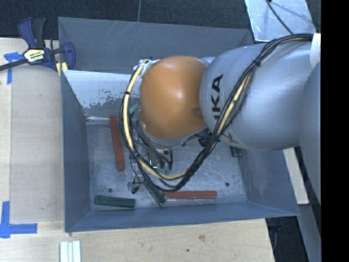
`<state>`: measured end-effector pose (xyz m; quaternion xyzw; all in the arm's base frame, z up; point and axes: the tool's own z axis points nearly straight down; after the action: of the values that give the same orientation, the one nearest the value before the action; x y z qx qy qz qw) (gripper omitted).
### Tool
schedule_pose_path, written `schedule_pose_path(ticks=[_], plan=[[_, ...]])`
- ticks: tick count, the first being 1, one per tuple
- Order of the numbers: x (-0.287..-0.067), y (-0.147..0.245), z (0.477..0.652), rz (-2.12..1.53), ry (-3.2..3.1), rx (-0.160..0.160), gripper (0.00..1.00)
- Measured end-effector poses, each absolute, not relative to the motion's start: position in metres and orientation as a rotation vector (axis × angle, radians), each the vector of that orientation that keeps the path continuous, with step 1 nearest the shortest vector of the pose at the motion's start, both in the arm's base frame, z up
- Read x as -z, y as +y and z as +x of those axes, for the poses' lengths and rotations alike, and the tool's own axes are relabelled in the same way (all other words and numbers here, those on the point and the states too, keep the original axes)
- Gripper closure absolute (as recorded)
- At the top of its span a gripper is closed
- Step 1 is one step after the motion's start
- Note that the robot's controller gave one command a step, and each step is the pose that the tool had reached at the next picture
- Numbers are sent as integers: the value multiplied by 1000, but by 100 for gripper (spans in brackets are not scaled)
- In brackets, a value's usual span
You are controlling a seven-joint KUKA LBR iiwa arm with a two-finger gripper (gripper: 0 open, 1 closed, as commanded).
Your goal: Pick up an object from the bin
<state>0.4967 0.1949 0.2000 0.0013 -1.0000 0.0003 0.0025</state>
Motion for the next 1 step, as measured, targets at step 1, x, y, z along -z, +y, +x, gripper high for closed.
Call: schedule_pose_path(ticks=[1], plan=[[-66, 143, 527, 247, -3128, -4, 0]])
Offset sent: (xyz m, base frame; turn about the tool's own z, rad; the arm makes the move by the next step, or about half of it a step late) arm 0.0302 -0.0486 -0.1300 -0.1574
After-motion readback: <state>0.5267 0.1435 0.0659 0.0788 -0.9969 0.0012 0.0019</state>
